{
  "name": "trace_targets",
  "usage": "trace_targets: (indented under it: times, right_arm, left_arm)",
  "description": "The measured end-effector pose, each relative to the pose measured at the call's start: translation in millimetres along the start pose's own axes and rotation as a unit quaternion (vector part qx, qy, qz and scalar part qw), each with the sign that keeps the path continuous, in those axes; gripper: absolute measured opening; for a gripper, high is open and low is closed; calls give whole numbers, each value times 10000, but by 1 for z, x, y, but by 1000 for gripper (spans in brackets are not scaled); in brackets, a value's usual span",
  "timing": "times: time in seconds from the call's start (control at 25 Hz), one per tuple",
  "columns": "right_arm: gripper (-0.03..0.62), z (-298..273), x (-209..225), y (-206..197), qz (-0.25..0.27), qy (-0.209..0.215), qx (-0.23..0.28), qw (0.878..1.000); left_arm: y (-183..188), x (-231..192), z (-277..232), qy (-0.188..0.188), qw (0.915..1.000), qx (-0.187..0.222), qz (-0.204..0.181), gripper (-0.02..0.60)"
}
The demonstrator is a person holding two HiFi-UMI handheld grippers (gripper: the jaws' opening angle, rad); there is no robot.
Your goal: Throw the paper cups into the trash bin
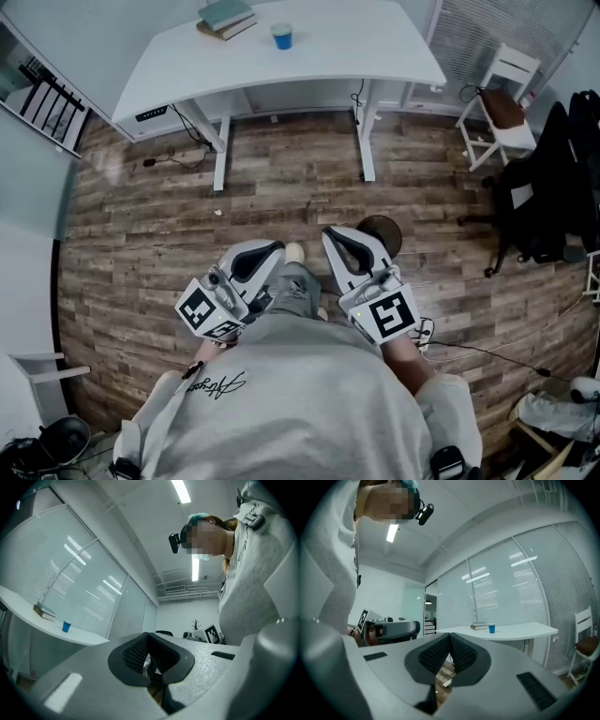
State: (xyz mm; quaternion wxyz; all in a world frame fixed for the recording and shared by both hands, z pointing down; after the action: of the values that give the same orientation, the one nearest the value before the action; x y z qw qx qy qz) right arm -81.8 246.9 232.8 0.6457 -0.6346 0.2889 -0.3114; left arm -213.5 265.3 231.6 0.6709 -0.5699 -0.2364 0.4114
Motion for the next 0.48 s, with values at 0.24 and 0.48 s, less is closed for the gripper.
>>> trace_targets:
  times: [0.24, 0.48]
  right_arm:
    - [9, -15, 22, 0, 64, -100, -9, 9999]
    - [9, -48, 46, 0, 93, -131, 54, 9999]
  left_arm:
    - [-3, -22, -17, -132, 9999, -18, 25, 3]
    - [-1, -60, -32, -193, 9998, 3, 21, 3]
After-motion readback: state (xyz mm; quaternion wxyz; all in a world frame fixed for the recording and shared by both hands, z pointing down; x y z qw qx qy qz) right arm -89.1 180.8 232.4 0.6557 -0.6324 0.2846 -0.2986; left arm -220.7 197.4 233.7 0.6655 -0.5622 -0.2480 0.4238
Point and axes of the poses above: the fingertips, and each gripper's own axes: z backward along the fingers, x to its right, y out of its top, the point moved 4 cm from there along z, backward along the fingers, and after that the axes turned 6 degrees about y, right-handed, at the moved point
